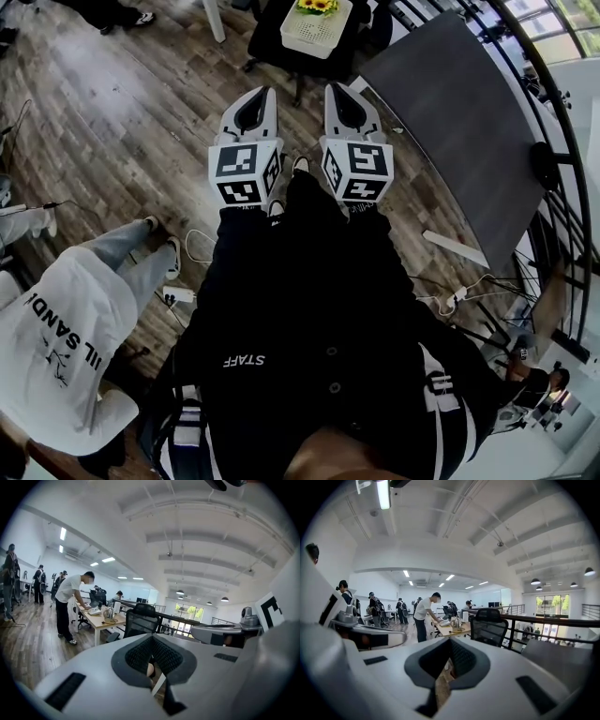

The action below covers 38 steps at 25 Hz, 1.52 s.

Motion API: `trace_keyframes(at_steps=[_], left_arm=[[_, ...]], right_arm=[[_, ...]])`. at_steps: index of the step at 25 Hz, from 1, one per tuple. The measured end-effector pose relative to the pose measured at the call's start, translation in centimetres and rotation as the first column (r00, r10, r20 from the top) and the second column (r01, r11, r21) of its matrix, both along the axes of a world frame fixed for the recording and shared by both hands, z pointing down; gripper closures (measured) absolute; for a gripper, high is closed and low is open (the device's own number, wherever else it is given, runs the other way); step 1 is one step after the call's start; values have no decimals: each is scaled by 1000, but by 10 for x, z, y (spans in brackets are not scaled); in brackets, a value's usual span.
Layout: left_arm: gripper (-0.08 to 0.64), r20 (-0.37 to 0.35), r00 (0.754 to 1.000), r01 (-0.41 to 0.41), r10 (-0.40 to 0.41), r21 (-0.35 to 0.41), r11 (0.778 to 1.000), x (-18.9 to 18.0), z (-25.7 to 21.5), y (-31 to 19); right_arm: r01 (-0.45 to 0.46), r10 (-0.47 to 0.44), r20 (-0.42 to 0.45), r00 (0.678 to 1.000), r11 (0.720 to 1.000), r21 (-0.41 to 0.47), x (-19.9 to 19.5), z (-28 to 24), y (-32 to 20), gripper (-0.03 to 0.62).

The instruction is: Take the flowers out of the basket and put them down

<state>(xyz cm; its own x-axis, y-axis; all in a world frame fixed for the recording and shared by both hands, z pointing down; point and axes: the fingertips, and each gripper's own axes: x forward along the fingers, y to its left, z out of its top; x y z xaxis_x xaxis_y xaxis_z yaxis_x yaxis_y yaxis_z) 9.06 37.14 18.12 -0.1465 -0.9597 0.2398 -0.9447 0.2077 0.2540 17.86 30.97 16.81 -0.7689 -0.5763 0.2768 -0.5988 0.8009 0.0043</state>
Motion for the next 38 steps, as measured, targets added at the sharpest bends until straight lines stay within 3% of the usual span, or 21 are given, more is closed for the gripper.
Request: trace_keyframes(at_steps=[9,27,38], left_arm=[[560,19,999,48,-47,-20,999,-44,19,-64],[560,72,996,57,-53,-55,997,-139,30,-288],[560,61,998,34,-27,-118,992,-174,85,-352]], right_arm=[[-4,4,25,1000,1000,-16,-35,11,-78,578],[43,-43,30,999,999,-16,-146,21,-291,579],[-1,-1,-21,1000,997,-83,-186,78,-352,579]])
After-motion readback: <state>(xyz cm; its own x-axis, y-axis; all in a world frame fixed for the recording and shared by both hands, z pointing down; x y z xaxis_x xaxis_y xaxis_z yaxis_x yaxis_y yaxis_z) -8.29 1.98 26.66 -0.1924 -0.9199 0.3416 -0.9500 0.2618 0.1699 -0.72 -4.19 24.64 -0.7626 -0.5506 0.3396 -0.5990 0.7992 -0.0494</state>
